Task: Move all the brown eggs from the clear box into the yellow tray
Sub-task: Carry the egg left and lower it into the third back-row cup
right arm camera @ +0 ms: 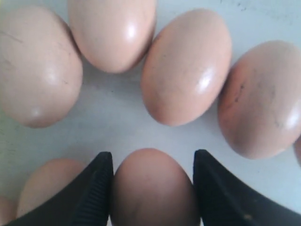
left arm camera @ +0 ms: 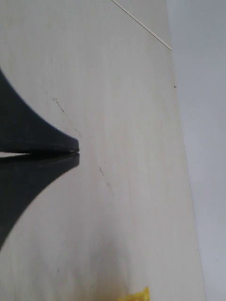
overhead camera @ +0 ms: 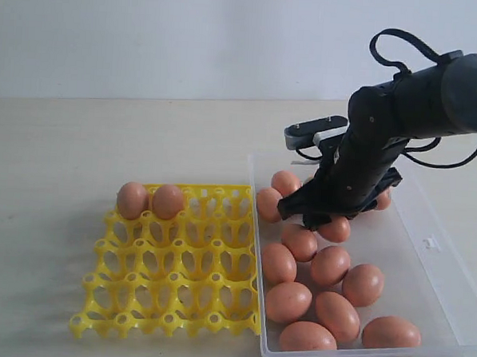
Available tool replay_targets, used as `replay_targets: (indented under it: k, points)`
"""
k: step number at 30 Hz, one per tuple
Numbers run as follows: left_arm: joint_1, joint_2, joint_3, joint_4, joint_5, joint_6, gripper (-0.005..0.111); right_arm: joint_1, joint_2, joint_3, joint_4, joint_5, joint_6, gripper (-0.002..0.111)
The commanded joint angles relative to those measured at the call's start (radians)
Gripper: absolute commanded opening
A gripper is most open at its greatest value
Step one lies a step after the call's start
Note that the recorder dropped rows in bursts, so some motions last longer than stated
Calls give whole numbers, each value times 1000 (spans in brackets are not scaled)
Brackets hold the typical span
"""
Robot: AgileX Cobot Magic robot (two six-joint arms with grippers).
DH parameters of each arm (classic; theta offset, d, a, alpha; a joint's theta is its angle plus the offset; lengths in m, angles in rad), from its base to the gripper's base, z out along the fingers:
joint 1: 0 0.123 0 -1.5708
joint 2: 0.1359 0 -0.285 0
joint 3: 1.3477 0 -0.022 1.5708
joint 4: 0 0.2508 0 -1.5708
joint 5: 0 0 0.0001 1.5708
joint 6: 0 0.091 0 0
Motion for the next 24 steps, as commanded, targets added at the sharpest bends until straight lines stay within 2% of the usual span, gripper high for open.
replay_targets:
  k: [1,3,6,10,16,24]
  points:
    - [-5,1,-4,0,-9,-4,0,-3,-130,3,22,-57,-10,0]
    - [-5,1,-4,0,-9,-4,0,4,-188,8,54,-111,-10,0]
    - [-5,1,-4,0,-9,-4,0,37,-292,55,129,-297,-10,0]
    - [-5,1,-4,0,-9,-4,0,133,-346,135,212,-596,-10,0]
    - [-5,1,-4,0,-9,-4,0,242,-262,146,212,-787,-10,0]
    - [-5,1,-4,0,-9,-4,0,303,-83,141,205,-995,-1,0]
